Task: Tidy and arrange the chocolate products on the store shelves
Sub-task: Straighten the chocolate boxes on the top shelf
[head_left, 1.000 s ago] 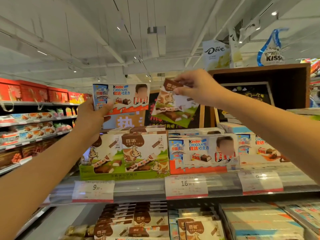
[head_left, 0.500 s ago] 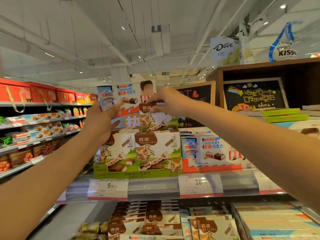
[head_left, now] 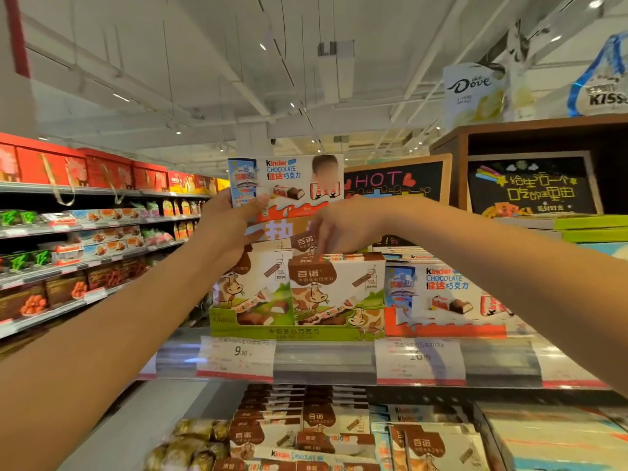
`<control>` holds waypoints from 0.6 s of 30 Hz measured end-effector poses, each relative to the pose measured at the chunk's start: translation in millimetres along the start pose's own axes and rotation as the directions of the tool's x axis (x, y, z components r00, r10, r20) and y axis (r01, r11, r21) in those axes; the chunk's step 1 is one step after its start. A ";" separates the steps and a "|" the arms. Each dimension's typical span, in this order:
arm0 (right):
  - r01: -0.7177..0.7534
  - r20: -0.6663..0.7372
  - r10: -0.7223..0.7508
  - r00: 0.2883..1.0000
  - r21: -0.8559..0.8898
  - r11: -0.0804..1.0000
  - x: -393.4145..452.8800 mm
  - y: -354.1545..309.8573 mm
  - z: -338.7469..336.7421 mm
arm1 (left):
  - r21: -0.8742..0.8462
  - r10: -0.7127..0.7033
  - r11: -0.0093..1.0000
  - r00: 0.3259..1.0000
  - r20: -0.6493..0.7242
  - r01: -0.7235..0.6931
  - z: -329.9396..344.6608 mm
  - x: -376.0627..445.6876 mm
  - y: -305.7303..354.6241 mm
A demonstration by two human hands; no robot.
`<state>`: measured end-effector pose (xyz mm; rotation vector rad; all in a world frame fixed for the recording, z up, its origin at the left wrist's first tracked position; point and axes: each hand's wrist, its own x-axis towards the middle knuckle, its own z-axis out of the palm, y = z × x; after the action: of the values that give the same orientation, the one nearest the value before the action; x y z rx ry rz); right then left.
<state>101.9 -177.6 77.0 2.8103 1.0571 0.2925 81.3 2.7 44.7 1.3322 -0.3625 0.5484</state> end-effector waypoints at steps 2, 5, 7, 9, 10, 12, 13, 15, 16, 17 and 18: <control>0.007 0.057 -0.004 0.998 -0.048 0.999 5.7 -1.2 0.3 | -0.006 -0.017 1.000 1.000 -0.010 0.016 0.2 0.8 0.7; -0.012 0.059 0.015 0.998 -0.057 0.998 9.0 -4.0 4.9 | -0.006 -0.028 1.000 1.000 -0.004 0.028 0.0 1.9 0.4; -0.013 -0.003 0.013 1.000 0.013 1.000 5.3 -1.0 3.9 | -0.013 -0.031 0.999 1.000 0.000 0.031 -0.8 2.5 -0.6; -0.012 -0.101 0.027 0.995 0.139 0.990 -2.9 2.3 -1.2 | -0.034 -0.016 0.999 1.000 -0.016 0.016 -1.3 3.5 -2.1; -0.011 -0.156 0.038 0.987 0.173 0.985 -7.1 4.9 -4.4 | -0.042 -0.003 0.999 0.999 -0.031 0.002 -1.1 3.8 -2.9; -0.021 -0.243 0.078 0.967 0.230 0.973 -17.8 8.9 -11.5 | -0.042 0.035 0.998 0.998 -0.056 -0.037 -0.9 4.3 -4.6; -0.028 -0.274 0.107 0.956 0.279 0.960 -24.9 11.6 -15.3 | -0.043 0.053 0.998 0.997 -0.058 -0.056 -0.6 4.3 -5.2; -0.042 -0.325 0.170 0.930 0.366 0.930 -39.6 19.2 -21.4 | -0.057 0.072 0.996 0.996 -0.055 -0.076 0.1 4.9 -6.1; -0.048 -0.357 0.197 0.913 0.387 0.921 -47.1 22.9 -23.9 | -0.066 0.080 0.994 0.995 -0.058 -0.084 1.0 5.3 -5.5; -0.048 -0.398 0.219 0.891 0.397 0.917 -54.7 27.3 -26.4 | -0.073 0.090 0.993 0.994 -0.067 -0.095 2.6 5.4 -4.5; -0.047 -0.439 0.239 0.866 0.405 0.913 -62.7 31.4 -28.8 | -0.080 0.103 0.991 0.992 -0.077 -0.109 5.0 4.9 -2.2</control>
<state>69.3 -241.3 102.3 3.2749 1.0796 0.9467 86.8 -1.7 46.6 1.2136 -0.3942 0.6623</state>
